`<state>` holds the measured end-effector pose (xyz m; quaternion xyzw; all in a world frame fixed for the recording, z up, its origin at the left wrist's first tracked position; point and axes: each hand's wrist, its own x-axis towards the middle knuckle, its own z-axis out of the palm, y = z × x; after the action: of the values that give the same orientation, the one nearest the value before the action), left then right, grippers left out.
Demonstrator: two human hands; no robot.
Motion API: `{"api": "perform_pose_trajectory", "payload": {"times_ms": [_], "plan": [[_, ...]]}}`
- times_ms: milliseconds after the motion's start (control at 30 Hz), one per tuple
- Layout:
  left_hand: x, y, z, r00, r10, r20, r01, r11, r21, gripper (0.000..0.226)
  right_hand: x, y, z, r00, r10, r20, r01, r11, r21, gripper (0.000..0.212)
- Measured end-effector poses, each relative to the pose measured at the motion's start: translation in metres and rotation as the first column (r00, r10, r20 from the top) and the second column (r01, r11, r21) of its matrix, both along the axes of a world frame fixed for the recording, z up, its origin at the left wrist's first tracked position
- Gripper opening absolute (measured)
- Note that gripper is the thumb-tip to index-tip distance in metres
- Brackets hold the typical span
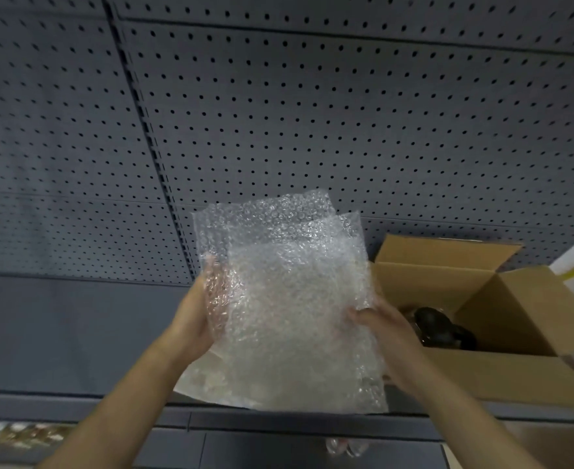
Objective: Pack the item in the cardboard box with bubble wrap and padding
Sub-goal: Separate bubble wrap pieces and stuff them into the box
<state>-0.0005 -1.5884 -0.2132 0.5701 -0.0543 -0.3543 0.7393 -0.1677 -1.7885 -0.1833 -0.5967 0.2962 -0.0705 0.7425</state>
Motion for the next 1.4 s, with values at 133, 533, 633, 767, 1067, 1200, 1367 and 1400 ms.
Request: {"api": "perform_pose_trajectory", "payload": {"times_ms": [133,533,633,767,1067,1200,1367,1400], "plan": [[0.013,0.006,0.009,0.999,-0.034,0.031,0.035,0.999,-0.027,0.094,0.005,0.000,-0.004,0.999,-0.034,-0.041,0.034,0.999,0.009,0.024],[-0.005,0.001,0.016,0.720,-0.338,0.606,0.109,0.918,0.382,0.096,0.013,-0.028,-0.012,0.982,0.011,0.191,0.016,0.990,-0.141,0.068],[0.000,0.001,0.016,0.645,-0.391,0.657,-0.051,0.836,0.547,0.094,0.011,-0.039,-0.011,0.967,0.251,0.046,-0.208,0.879,-0.428,0.069],[-0.002,-0.001,0.016,0.613,-0.348,0.710,-0.241,0.773,0.587,0.090,0.012,-0.039,-0.007,0.948,0.306,-0.083,-0.299,0.771,-0.562,0.085],[0.007,0.013,0.028,0.755,-0.129,0.643,-0.171,0.908,0.383,0.032,0.027,-0.041,0.002,0.959,0.277,-0.050,-0.229,0.662,-0.714,0.021],[0.011,0.018,0.035,0.933,-0.235,0.273,0.164,0.952,0.259,0.073,0.037,-0.037,0.018,0.969,0.220,0.109,-0.215,0.975,-0.054,0.021],[0.011,0.010,0.020,0.993,-0.069,0.090,0.052,0.982,0.183,0.070,0.048,-0.031,0.012,0.969,0.239,0.061,-0.246,0.956,0.159,0.022],[0.012,0.011,0.017,0.995,-0.054,0.089,0.037,0.982,0.186,0.076,0.048,-0.031,0.009,0.963,0.266,0.045,-0.270,0.949,0.162,0.033]]}}
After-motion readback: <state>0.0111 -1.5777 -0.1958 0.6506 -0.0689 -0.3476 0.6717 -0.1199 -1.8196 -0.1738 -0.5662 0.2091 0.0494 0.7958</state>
